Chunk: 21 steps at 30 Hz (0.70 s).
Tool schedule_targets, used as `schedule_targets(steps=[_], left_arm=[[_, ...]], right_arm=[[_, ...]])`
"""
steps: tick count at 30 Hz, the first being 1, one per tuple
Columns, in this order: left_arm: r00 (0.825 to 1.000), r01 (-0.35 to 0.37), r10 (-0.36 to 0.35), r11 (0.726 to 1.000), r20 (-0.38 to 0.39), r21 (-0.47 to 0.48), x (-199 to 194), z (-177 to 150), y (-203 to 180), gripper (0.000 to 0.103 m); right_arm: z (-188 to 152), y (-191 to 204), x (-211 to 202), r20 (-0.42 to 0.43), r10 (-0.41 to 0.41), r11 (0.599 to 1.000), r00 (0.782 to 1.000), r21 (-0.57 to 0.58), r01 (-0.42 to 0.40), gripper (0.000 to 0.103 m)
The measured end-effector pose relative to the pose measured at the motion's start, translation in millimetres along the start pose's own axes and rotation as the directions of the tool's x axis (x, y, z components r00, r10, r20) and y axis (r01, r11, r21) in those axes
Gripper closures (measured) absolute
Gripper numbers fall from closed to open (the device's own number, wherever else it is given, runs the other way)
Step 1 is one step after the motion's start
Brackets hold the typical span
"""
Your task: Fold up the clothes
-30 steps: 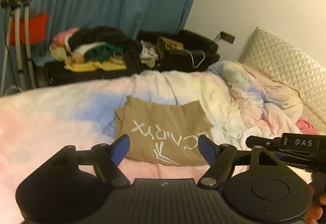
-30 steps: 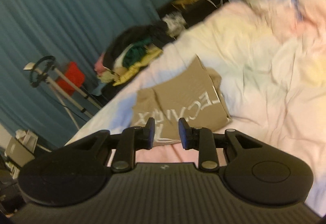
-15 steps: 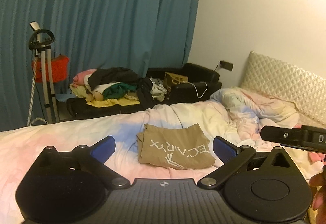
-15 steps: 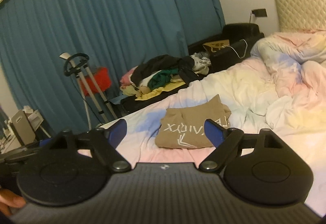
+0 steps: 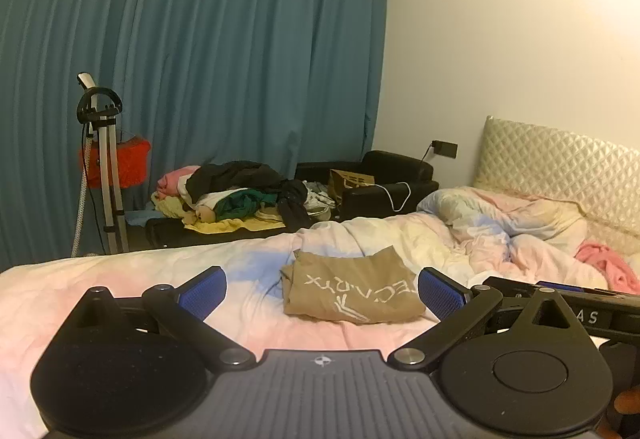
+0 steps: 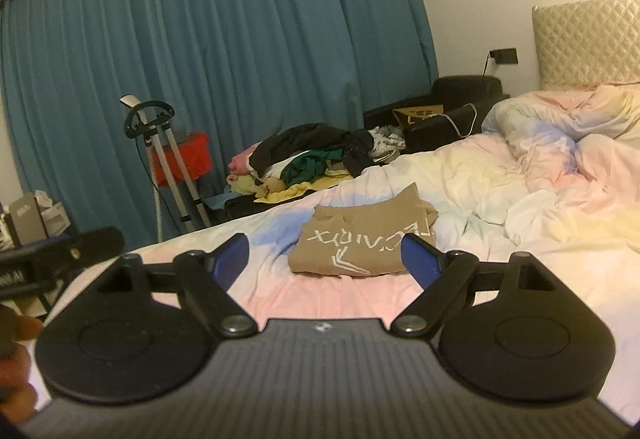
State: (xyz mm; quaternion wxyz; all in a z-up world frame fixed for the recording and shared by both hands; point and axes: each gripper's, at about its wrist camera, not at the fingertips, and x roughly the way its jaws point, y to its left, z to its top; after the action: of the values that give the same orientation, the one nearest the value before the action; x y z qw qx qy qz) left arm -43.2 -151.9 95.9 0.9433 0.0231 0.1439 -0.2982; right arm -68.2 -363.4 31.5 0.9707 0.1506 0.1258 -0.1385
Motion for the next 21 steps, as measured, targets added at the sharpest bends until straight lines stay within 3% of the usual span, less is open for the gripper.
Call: schedule_targets(steps=[21], left_arm=[[0.998,-0.059,0.059,0.998,-0.017,-0.005,31,-51,19,0.000]], right_arm=[[-46,9,20,0.033,0.004,0.996,0.999,-0.091,-0.001,0.018]])
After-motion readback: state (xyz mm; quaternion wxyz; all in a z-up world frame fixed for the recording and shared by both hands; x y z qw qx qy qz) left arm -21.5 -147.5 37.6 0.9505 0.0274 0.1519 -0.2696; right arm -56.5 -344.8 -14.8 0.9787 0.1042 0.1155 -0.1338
